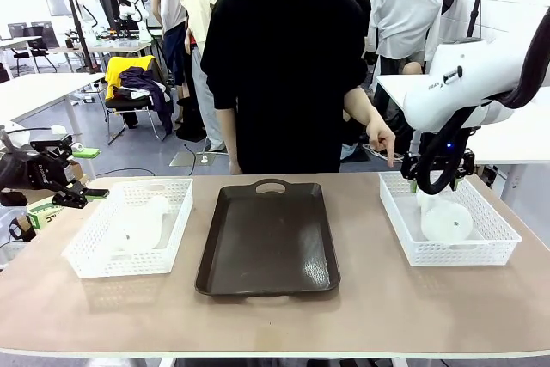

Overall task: Prepare the laboratory tools.
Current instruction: Pick up the Big flask that the person points to.

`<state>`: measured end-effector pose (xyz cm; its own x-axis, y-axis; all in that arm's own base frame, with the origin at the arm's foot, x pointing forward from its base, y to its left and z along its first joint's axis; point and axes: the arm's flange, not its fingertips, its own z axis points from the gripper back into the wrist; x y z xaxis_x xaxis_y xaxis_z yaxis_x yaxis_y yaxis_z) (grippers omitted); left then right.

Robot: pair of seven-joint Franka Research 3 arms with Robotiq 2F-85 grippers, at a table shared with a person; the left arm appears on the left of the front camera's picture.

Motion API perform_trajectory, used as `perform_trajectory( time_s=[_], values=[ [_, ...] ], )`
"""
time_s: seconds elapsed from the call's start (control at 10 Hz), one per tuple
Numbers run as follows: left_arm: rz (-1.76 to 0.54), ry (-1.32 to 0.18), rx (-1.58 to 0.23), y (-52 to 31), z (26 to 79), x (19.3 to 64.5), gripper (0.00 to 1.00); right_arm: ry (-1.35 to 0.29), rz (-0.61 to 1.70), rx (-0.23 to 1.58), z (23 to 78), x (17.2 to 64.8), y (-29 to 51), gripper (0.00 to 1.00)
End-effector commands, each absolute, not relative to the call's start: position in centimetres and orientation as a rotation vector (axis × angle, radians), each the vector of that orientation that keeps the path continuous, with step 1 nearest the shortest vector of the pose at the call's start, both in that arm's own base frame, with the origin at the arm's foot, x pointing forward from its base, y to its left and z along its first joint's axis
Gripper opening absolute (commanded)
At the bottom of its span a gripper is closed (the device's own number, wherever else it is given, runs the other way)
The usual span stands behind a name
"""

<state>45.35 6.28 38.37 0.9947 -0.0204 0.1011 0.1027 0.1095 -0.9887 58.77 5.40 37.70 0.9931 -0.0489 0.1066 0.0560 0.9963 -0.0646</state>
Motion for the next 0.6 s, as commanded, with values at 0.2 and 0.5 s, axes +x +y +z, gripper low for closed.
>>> perform_trajectory(
  time_s=[0.2, 0.5],
  values=[
    [-0.092, -0.070, -1.462, 6.4, 38.5, 45.3, 1.00, -0.120, -0.098, -0.129, 35.9, 59.5, 5.8, 1.00],
    [-0.092, -0.070, -1.462, 6.4, 38.5, 45.3, 1.00, -0.065, -0.076, -0.080, 34.5, 60.4, 4.9, 1.00]
  ],
)
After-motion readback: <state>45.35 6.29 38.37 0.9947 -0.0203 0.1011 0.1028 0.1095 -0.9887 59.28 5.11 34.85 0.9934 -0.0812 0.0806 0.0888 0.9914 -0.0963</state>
